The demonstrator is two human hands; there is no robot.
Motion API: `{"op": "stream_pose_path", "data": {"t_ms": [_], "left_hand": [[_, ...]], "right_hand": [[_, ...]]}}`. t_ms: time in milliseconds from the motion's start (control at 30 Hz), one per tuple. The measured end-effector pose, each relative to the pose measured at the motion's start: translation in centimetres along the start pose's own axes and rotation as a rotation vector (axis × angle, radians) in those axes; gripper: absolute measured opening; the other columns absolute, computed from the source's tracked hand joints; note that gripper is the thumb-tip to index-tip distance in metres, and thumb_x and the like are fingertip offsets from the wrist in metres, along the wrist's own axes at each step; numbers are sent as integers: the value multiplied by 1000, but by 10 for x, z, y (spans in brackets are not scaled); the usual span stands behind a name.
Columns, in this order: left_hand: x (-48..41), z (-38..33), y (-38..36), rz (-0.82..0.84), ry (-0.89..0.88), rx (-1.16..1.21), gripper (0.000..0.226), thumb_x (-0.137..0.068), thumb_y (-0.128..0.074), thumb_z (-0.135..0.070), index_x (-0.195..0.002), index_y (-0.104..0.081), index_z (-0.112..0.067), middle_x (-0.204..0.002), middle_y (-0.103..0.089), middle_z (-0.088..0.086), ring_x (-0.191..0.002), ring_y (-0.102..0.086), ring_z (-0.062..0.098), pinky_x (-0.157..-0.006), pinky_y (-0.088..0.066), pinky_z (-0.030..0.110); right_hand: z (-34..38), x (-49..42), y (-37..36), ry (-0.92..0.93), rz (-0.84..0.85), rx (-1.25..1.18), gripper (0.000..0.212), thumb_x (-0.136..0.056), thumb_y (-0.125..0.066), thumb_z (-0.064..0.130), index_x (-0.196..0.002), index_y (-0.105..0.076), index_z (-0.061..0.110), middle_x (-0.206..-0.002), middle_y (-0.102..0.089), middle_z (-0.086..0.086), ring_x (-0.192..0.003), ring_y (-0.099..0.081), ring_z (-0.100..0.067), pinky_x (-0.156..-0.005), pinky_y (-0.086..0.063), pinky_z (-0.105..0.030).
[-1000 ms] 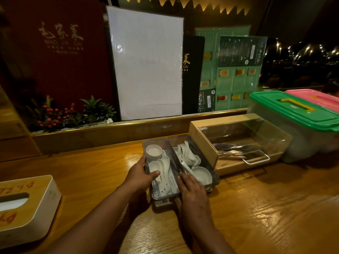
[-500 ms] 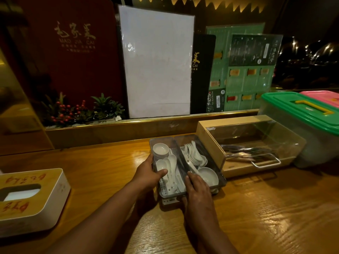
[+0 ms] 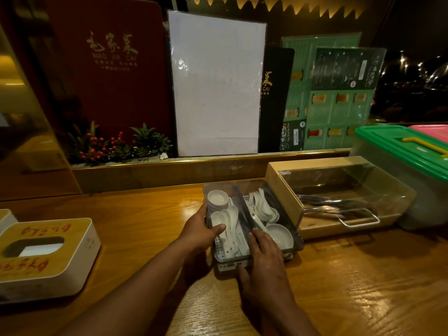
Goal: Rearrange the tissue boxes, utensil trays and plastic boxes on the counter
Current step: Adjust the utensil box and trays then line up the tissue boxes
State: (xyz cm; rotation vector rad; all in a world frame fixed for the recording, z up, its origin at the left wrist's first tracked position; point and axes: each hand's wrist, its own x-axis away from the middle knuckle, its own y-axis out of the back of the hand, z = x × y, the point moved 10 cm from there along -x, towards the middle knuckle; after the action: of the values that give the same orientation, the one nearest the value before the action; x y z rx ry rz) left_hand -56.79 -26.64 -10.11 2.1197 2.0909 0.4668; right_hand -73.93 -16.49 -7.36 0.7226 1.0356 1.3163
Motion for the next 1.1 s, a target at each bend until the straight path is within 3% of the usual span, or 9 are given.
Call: {"op": "stream_pose_path", "data": {"t_ms": [100,200,267,333,567,667,767,933,1100], "left_hand": [[9,-5,9,-15,-28,-7,85,-79,-81,-34,-148,-32,-46,-147,-52,-5,-134,-50,24,-98,-53,52],[18,-12,36,-75,-85,-141,92,-80,-81,-38,-154,-26,-36,-158,-38,-4,-142,-40,22,-99,-52,52],[27,-20,61,-88,-139,-251,88,-81,-80,-39,-154,-31,-34,-157,-39,-3,-140,-42,20,-100,-52,47],[39,-31,93,-81,-204,-364,77,-82,-78,-40,-149,-41,-32,-152,-46,-3,-137,-45,17,-102,-50,44],[90,-30,237,-185,-284,-655,56,-87,-71,-44,-139,-55,-30,-142,-56,-4,-128,-53,17,-100,-46,33],[102,-8,298,-219,-235,-717,55,-86,-69,-49,-137,-57,-31,-143,-55,-4,-125,-56,19,-96,-48,35],[109,16,345,-247,-173,-730,61,-85,-69,-53,-138,-56,-26,-145,-53,1,-125,-55,23,-97,-49,40],[115,38,369,-233,-178,-748,70,-85,-66,-56,-143,-50,-21,-148,-47,6,-131,-48,27,-100,-44,40],[110,40,355,-189,-232,-569,81,-81,-67,-60,-150,-40,-26,-161,-28,0,-140,-39,24,-100,-39,38]], "right_hand": [[15,-1,5,70,-3,-39,92,-82,-60,60,-157,-18,28,-164,-17,4,-151,-7,-18,-121,-7,-35],[44,-1,8,157,-89,-141,74,-82,-59,58,-147,-40,29,-151,-38,3,-142,-29,-16,-116,-27,-35],[72,-2,7,211,-127,-207,59,-85,-60,52,-136,-52,26,-140,-49,3,-131,-42,-16,-107,-42,-38],[104,-2,-1,273,-119,-247,50,-87,-60,48,-131,-57,24,-130,-54,3,-123,-48,-15,-99,-47,-38],[230,0,-63,384,42,-272,66,-88,-58,58,-146,-41,31,-134,-51,5,-122,-48,-17,-95,-46,-34],[282,6,-98,387,113,-236,78,-83,-58,66,-150,-28,40,-145,-40,3,-129,-42,-18,-97,-46,-34],[318,7,-119,368,127,-153,80,-80,-66,64,-147,-28,44,-152,-34,0,-133,-40,-23,-99,-47,-38],[326,6,-122,290,65,-68,76,-83,-64,62,-148,-38,36,-151,-41,0,-130,-44,-23,-97,-47,-38],[303,-2,-107,254,35,45,74,-87,-58,62,-150,-36,30,-151,-44,-3,-132,-44,-24,-98,-46,-40]]}}
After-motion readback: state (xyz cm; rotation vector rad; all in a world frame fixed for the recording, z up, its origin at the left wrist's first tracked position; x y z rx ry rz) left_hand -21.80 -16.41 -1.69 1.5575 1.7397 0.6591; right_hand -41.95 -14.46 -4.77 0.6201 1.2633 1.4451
